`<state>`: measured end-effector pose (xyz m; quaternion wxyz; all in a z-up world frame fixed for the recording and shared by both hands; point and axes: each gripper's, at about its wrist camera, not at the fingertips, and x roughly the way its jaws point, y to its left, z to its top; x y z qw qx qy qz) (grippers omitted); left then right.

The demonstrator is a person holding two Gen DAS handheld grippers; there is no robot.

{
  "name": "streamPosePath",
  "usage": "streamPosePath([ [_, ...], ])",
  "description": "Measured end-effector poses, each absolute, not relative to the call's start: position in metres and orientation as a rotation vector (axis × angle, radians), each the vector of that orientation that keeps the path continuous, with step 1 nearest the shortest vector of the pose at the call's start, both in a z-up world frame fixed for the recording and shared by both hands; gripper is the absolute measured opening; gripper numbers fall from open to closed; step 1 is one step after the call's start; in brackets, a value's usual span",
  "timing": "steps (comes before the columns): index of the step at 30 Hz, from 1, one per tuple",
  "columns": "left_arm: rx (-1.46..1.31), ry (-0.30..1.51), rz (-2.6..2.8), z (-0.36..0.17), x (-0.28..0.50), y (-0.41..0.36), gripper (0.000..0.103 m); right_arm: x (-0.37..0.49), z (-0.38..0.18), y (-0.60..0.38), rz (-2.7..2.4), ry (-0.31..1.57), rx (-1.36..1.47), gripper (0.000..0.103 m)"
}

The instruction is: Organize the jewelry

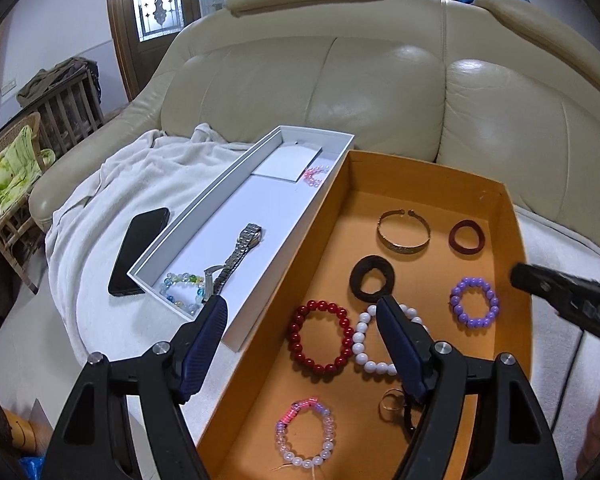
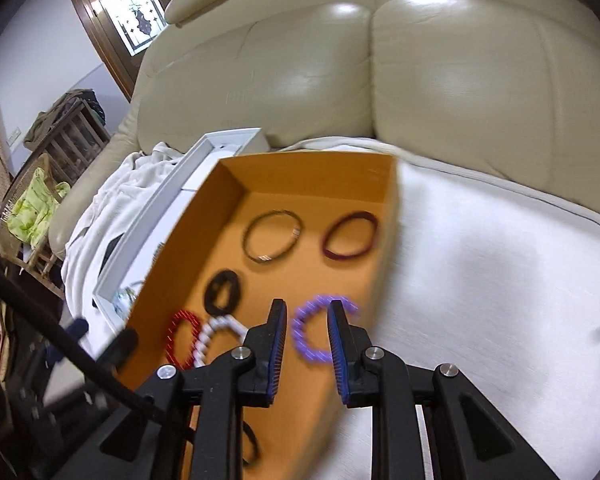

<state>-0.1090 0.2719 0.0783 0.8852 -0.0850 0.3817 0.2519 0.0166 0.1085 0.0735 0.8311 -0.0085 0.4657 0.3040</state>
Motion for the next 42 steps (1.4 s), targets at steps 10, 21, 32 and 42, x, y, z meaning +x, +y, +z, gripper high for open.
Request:
streamPosePath([
  [10,-0.109,0.724,0.574,0.089,-0.112,0.253,0.080,-0.031,0.097,0.060,0.720,0.831,-0.005,0.024],
  [21,-0.030,0.700,0.635,0.092,-0.120,0.232,0.081,-0.052,0.081,0.063,0.715,0.830,-0.112,0.024],
  [32,-0.065,0.721,0.593,0.095,-0.135,0.223,0.082,-0.075,0.093,0.068,0.757,0.806,-0.146,0.024],
  [42,-0.086,0.732,0.615,0.093,-0.143,0.231,0.082,-0.083,0.104,0.074,0.752,0.791,-0.149,0.024],
])
